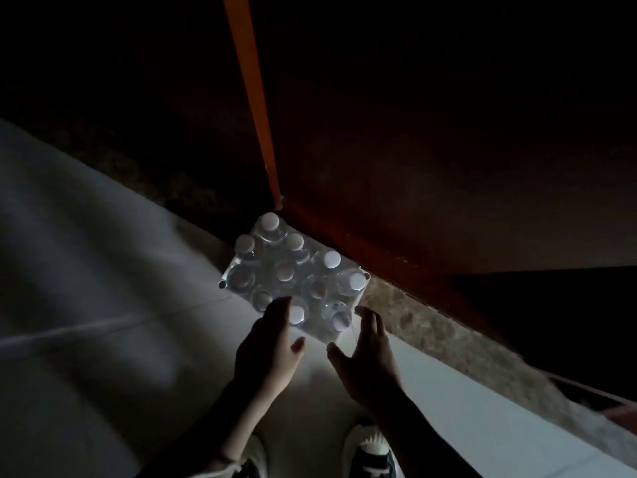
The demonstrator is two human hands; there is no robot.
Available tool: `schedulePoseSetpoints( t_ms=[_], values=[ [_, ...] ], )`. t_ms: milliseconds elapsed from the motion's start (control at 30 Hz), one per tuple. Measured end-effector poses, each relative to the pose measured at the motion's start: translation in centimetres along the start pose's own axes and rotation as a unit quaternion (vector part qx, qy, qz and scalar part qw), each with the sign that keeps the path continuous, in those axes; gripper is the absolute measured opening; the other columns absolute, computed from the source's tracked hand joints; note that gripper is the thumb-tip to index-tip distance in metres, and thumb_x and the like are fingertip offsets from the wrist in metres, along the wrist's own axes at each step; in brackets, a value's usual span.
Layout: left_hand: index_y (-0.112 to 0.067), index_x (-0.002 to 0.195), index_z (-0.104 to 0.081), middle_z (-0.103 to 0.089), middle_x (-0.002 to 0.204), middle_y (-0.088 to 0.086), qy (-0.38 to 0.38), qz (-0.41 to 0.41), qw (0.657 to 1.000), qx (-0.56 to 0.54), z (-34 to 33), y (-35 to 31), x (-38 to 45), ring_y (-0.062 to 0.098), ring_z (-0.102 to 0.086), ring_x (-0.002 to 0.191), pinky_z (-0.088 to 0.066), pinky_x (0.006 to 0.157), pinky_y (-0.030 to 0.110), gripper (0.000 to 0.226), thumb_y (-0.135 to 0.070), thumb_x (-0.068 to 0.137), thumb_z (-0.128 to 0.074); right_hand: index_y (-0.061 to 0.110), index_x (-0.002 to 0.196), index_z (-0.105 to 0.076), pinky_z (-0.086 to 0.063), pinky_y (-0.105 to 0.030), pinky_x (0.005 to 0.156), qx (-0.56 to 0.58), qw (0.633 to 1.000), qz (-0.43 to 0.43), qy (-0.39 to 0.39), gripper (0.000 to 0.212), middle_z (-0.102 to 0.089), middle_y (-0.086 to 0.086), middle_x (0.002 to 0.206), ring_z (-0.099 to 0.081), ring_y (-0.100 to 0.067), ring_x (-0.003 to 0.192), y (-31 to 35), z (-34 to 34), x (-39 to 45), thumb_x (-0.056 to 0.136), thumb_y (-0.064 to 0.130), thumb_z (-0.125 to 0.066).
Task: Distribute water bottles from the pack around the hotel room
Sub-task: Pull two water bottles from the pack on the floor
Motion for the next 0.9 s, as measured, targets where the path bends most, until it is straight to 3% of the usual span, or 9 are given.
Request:
schedulePoseSetpoints(
  t_ms=[100,200,267,400,533,700,800,900],
  values=[
    [-0.013,0.128,-0.051,-0.069,0.115,0.005,-0.048,-0.045,0.998,-0.001,-2.7,1.3,1.7,0.020,-0.072,0.094,-0.055,0.073,0.025,0.063,-0.021,0.073,-0.082,0.023,0.133,-0.045,-0.035,-0.001,0.071,0.040,0.997,0.029,-0.053,0.065,-0.047,0.017,0.113,-0.051,-0.007,0.099,-1.6,-3.3,2.6,0.077,0.019,-0.078],
    [-0.010,0.122,-0.051,-0.071,0.107,0.010,-0.072,-0.073,0.995,0.006,-4.4,2.2,2.8,0.024,-0.074,0.081,-0.054,0.060,0.025,0.067,-0.019,0.067,-0.087,0.038,0.115,-0.046,-0.039,-0.001,0.071,0.092,0.990,0.023,-0.109,0.063,-0.051,0.022,0.103,-0.055,0.003,0.094,-3.8,-5.7,4.2,0.071,0.008,-0.079],
    [-0.008,0.120,-0.054,-0.071,0.107,0.008,-0.081,-0.075,0.994,0.004,-4.9,2.8,3.2,0.023,-0.073,0.082,-0.051,0.060,0.023,0.065,-0.021,0.065,-0.088,0.038,0.112,-0.049,-0.042,-0.006,0.074,0.109,0.986,0.006,-0.127,0.060,-0.057,0.023,0.107,-0.055,0.005,0.097,-4.9,-6.7,4.8,0.069,0.008,-0.079],
    [-0.007,0.118,-0.064,-0.073,0.109,0.006,-0.084,-0.066,0.994,0.004,-6.2,3.5,3.6,0.025,-0.074,0.087,-0.055,0.064,0.027,0.065,-0.024,0.061,-0.090,0.034,0.126,-0.051,-0.053,-0.034,0.081,0.112,0.984,-0.014,-0.141,0.067,-0.067,0.007,0.116,-0.062,-0.017,0.103,-5.8,-7.6,6.2,0.068,0.016,-0.078],
    [-0.010,0.116,-0.068,-0.074,0.109,0.004,-0.058,-0.066,0.996,0.007,-6.4,3.3,3.6,0.024,-0.074,0.087,-0.054,0.068,0.025,0.060,-0.032,0.064,-0.087,0.035,0.125,-0.051,-0.056,-0.041,0.078,0.092,0.988,-0.009,-0.122,0.062,-0.070,0.006,0.113,-0.066,-0.020,0.099,-5.1,-7.0,6.2,0.069,0.031,-0.079],
    [-0.020,0.116,-0.064,-0.073,0.110,-0.008,-0.038,-0.088,0.995,-0.031,0.1,0.2,1.9,0.009,-0.070,0.092,-0.040,0.075,0.005,0.058,-0.042,0.067,-0.084,0.039,0.117,-0.049,-0.058,-0.037,0.073,0.118,0.987,0.017,-0.106,0.064,-0.072,0.011,0.099,-0.068,-0.014,0.088,-1.7,-3.0,3.0,0.066,0.034,-0.087],
    [-0.026,0.119,-0.061,-0.072,0.108,-0.012,-0.033,-0.106,0.991,-0.080,7.2,-3.7,0.3,-0.001,-0.067,0.088,-0.048,0.073,0.006,0.062,-0.054,0.066,-0.077,0.038,0.119,-0.048,-0.053,-0.028,0.074,0.125,0.986,0.050,-0.100,0.067,-0.063,0.021,0.097,-0.062,-0.009,0.091,2.4,2.2,-0.2,0.065,0.034,-0.088],
    [-0.036,0.120,-0.058,-0.066,0.107,-0.022,-0.016,-0.077,0.985,-0.152,15.4,-8.3,-1.8,-0.007,-0.061,0.098,-0.051,0.079,0.016,0.065,-0.063,0.062,-0.073,0.041,0.115,-0.050,-0.053,-0.027,0.076,0.144,0.981,0.089,-0.096,0.067,-0.063,0.026,0.095,-0.062,0.000,0.090,7.8,8.4,-4.3,0.062,0.035,-0.091]
  ],
)
Point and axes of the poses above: each hand's wrist, its own x-axis towards the middle knuckle, its own z-axis out of the back of the hand, y = z × x, the point moved 5 cm from there along x, towards the middle knuckle
